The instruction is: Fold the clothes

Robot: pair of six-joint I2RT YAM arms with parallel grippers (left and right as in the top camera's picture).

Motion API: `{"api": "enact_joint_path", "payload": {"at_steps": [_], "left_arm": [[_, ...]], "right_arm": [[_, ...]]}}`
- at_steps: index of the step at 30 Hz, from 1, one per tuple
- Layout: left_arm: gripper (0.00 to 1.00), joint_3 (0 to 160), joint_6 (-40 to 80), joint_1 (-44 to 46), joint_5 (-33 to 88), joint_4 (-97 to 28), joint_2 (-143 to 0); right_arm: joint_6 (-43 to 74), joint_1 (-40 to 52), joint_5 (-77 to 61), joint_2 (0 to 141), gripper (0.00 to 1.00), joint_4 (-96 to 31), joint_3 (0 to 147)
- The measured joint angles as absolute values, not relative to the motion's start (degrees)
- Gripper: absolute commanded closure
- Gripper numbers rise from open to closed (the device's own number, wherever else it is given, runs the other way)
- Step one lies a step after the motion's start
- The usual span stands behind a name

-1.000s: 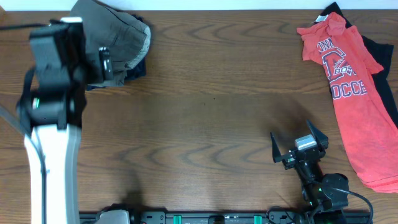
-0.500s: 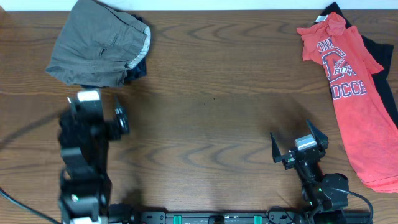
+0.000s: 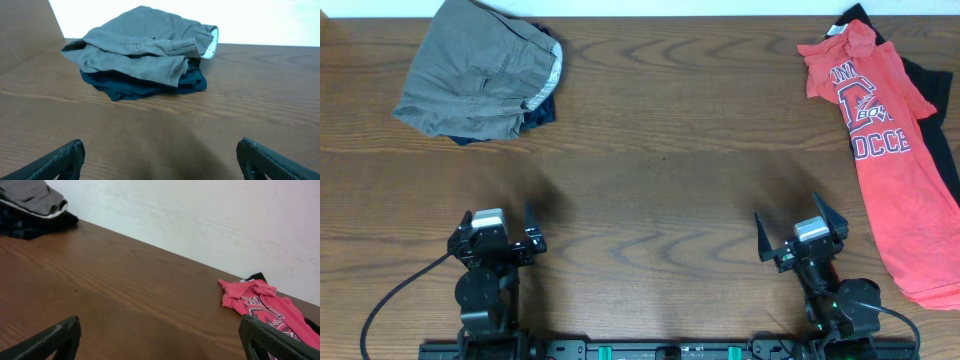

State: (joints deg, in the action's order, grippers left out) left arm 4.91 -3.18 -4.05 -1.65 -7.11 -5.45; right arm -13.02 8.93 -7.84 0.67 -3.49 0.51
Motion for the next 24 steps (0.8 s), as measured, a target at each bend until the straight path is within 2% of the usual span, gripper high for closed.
{"api": "enact_joint_path", "payload": {"at_steps": [10, 17, 24], "left_arm": [[0.02, 4.34, -2.52, -4.01, -1.65, -6.52, -1.23], [0.02, 1.39, -1.69, -4.01, -1.65, 2.55, -0.56], [0.02, 0.64, -1.04, -4.01, -1.26, -0.64, -0.58]], "right_arm": [[-12.99, 8.93, -7.84, 0.67, 0.01, -3.49, 0.51], [-12.99, 8.93, -7.84, 0.67, 0.01, -3.49, 0.51], [-12.99, 8.93, -7.84, 0.67, 0.01, -3.51, 0.51]]}}
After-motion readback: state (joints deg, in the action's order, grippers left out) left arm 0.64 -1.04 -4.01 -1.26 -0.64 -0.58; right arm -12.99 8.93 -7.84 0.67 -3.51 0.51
